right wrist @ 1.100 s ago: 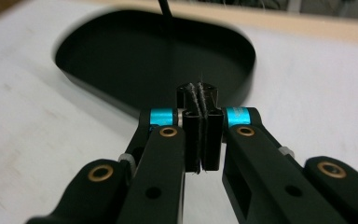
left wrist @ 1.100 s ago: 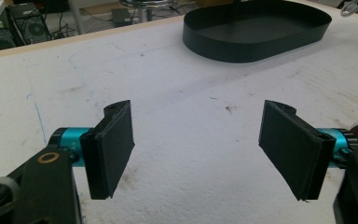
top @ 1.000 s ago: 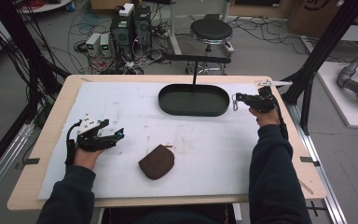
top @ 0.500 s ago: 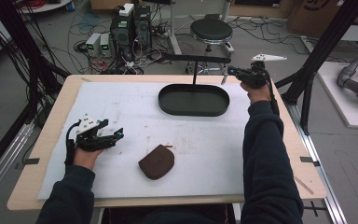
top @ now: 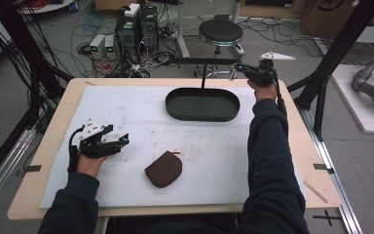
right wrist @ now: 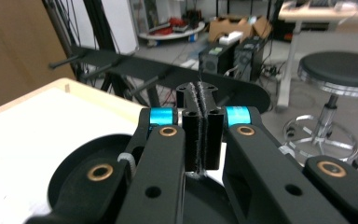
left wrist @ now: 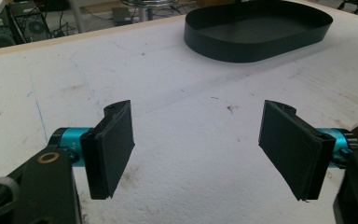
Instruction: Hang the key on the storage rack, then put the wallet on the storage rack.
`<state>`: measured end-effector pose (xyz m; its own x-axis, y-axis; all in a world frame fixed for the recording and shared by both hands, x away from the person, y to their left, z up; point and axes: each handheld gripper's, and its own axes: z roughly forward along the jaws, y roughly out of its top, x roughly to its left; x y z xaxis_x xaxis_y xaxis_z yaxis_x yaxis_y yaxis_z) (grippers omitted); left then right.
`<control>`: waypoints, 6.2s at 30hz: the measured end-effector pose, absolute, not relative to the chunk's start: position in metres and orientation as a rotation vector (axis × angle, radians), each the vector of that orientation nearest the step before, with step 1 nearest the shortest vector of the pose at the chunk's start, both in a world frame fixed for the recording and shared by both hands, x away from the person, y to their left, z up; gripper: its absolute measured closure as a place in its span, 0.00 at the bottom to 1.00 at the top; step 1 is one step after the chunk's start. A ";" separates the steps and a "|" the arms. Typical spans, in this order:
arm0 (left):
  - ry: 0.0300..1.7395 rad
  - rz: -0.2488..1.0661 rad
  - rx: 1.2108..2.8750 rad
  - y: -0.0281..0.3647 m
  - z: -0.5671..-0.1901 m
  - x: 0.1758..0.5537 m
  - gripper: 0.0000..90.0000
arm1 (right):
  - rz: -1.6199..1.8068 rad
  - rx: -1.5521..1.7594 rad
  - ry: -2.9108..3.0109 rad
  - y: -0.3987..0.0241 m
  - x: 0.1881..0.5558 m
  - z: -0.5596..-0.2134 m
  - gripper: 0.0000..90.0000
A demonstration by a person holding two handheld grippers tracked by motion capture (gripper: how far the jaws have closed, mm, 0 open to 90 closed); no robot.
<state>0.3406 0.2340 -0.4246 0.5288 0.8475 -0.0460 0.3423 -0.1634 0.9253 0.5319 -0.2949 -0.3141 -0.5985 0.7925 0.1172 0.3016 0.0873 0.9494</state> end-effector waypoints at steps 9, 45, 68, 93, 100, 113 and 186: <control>1.000 0.614 1.742 0.234 -0.425 0.340 0.29 | 1.572 1.106 1.924 -0.298 0.534 -0.317 1.00; 1.001 0.605 1.752 0.232 -0.425 0.340 0.29 | 1.810 1.064 1.855 -0.314 0.552 -0.342 1.00; 1.007 0.588 1.722 0.234 -0.423 0.339 0.29 | 1.567 1.207 1.870 -0.338 0.526 -0.314 0.52; 0.992 0.592 1.643 0.233 -0.412 0.339 0.22 | 1.100 1.051 2.121 -0.328 0.391 -0.373 0.22; 0.967 0.550 1.671 0.229 -0.413 0.343 0.22 | 1.095 1.047 2.113 -0.327 0.389 -0.375 0.22; 0.906 0.443 1.707 0.213 -0.417 0.340 0.22 | 1.161 1.063 2.108 -0.330 0.387 -0.379 0.22; 0.763 0.638 1.877 0.174 -0.405 0.332 0.83 | 1.168 1.059 2.123 -0.329 0.386 -0.382 0.23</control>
